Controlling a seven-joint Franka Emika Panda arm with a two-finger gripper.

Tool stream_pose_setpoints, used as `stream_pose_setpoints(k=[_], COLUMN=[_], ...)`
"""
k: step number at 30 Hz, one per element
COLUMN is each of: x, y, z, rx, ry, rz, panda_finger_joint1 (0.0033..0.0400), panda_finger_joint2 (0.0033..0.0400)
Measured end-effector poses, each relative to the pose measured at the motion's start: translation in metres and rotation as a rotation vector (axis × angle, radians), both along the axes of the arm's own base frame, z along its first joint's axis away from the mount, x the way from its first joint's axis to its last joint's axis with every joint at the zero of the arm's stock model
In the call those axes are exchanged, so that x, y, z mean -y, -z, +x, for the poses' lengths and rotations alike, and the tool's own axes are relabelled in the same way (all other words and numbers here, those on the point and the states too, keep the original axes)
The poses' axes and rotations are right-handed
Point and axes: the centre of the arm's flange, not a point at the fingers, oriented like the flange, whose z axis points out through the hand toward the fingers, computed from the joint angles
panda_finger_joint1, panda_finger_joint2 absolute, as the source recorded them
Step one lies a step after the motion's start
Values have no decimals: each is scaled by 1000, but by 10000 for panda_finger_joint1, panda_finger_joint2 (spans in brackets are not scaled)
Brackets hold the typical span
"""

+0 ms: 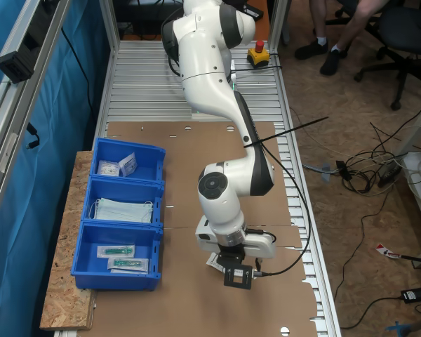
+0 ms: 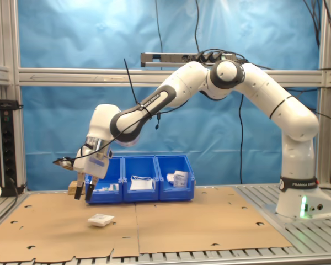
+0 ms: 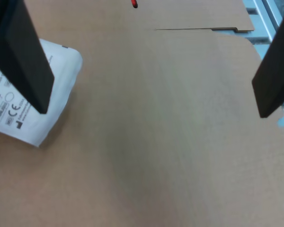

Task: Pick and place sorting task of medical equipment.

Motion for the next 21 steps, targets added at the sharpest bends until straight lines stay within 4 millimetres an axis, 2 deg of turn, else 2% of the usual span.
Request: stream_pose_setpoints(k=[11, 21], x=[-2, 5], y=[-3, 0], z=[3, 3], rx=[12, 19], ry=[-8, -45], rz=[-17, -86], panda_finger_joint1=[400, 400], panda_finger_joint2=[400, 400])
